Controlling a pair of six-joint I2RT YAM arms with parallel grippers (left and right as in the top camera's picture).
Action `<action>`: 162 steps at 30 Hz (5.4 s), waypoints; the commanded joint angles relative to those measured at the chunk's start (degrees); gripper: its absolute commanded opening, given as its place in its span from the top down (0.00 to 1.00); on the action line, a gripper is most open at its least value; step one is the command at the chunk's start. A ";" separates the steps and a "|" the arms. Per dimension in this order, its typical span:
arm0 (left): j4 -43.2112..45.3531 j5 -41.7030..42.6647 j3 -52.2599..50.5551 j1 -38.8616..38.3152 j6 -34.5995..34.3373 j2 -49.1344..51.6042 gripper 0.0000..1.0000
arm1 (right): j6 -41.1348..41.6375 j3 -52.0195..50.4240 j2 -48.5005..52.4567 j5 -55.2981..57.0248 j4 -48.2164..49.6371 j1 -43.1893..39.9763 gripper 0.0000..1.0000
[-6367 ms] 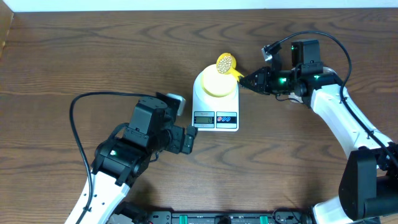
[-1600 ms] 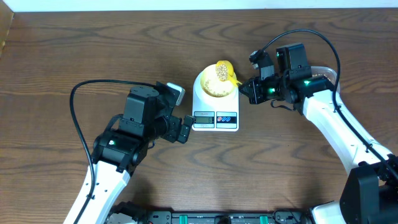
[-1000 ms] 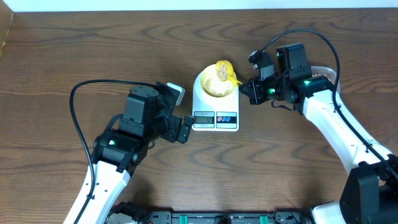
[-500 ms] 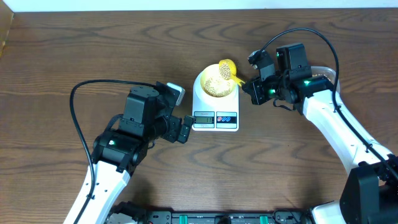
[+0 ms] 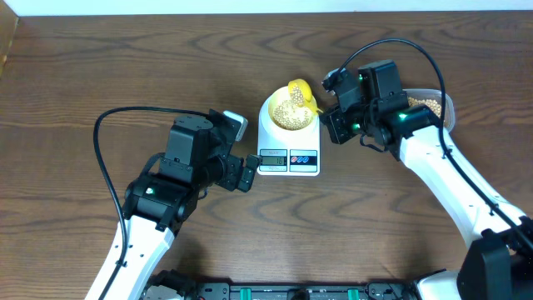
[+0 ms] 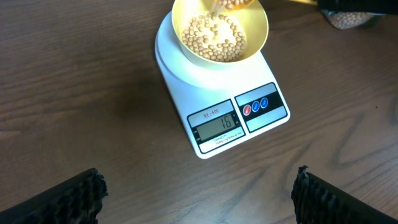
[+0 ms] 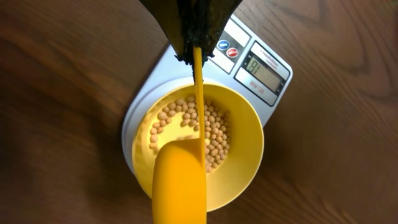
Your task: Scoop item into bowl and weigh 50g on scale
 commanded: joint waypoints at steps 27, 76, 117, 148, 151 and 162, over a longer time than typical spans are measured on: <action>0.26 -0.37 -0.02 0.28 0.39 0.00 0.02 | -5.27 0.31 -4.13 13.00 -0.48 6.75 0.98; 0.26 -0.37 -0.02 0.28 0.39 0.00 0.02 | 6.71 0.33 -15.87 27.08 -20.00 -21.33 0.99; 0.26 -0.37 -0.02 0.28 0.42 0.00 0.02 | 1.60 -1.51 -2.99 9.90 -17.27 -31.26 0.99; 0.26 -0.37 -0.02 0.28 0.39 0.00 0.02 | 1.60 -5.88 -2.89 -3.17 -16.44 -31.30 0.99; 0.26 -0.37 -0.02 0.28 0.39 0.00 0.02 | 2.40 -5.88 -2.89 -3.41 -16.65 -31.85 0.99; 0.26 -0.37 -0.02 0.28 0.39 0.00 0.02 | 3.56 -5.88 -2.89 -9.51 -17.11 -36.37 0.99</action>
